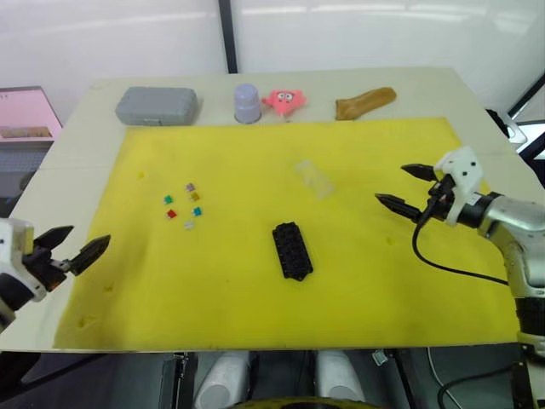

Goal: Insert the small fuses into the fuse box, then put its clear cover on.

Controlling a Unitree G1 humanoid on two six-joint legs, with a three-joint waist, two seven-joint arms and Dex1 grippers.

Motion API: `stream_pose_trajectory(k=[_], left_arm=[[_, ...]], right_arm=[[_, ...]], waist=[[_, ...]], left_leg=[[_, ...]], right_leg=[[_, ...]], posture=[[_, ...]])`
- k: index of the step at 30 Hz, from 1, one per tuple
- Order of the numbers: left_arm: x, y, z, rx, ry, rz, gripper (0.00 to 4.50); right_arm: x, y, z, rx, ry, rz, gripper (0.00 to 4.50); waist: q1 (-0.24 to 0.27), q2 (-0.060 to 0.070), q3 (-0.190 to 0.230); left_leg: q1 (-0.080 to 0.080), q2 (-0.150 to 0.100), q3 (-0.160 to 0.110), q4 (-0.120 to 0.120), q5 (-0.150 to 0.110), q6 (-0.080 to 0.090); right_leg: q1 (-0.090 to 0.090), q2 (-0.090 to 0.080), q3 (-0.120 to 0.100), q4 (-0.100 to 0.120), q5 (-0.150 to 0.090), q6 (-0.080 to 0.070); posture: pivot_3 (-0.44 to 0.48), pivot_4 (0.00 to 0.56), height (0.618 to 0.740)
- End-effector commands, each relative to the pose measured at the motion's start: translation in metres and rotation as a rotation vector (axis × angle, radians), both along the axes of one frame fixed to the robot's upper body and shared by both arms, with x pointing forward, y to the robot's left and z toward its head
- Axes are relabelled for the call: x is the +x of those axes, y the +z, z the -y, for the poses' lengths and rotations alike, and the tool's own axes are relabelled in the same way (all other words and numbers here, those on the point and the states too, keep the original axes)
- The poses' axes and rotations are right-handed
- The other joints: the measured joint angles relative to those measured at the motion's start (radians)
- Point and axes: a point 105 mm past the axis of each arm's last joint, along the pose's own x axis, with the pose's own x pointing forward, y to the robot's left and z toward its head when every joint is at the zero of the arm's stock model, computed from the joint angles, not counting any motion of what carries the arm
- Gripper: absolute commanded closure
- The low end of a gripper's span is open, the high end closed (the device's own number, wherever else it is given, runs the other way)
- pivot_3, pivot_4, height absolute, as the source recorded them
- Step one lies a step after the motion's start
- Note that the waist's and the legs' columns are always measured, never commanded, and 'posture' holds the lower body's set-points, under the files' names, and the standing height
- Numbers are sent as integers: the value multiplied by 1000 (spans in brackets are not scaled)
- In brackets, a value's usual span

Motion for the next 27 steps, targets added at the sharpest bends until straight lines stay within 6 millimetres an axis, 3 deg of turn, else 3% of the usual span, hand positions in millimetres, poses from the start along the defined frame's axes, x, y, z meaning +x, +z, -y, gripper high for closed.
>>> stream_pose_trajectory(k=[1, 6, 11, 16, 23, 27], left_arm=[[1, 7, 12, -109, -116, -109, 0], [7, 11, 30, -370, -223, -266, 0], [11, 0, 31, -622, -214, -445, 0], [24, -1, 31, -792, -213, -487, 0], [38, -18, 26, -878, -147, -502, 0], [45, -21, 35, -892, -179, -511, 0]], right_arm=[[-24, 29, -47, 45, 246, 34, 24], [-45, 33, -84, 26, 461, -27, 24], [-67, 35, -113, 56, 635, -76, 24], [-61, 40, -130, 133, 626, -48, 24], [-51, 35, -138, 190, 573, -37, 24], [-48, 34, -137, 210, 539, -34, 24]], waist=[[-6, 0, 0], [-20, 0, 0], [-23, 0, 0], [-23, -1, -1], [-24, -2, -1], [-23, -2, -1]], left_leg=[[0, 0, 0, 0, 0, 0], [0, 0, 0, -1, 0, 0], [-1, 0, 0, -1, 0, 0], [-1, 0, 0, -1, 1, -1], [-1, -1, 0, -1, 1, -2], [-1, -1, 0, 0, 1, -2]], right_leg=[[0, 0, 0, 0, 0, 0], [-2, 0, 0, 1, 0, 0], [-4, 0, 0, 2, 0, 0], [-5, 0, 0, 3, 0, 0], [-7, 0, 0, 7, 0, 0], [-7, 0, 0, 7, 0, 0]], posture=[[0, 150, 740], [0, 150, 740], [0, 150, 740], [0, 150, 740], [0, 150, 740], [0, 150, 740]])
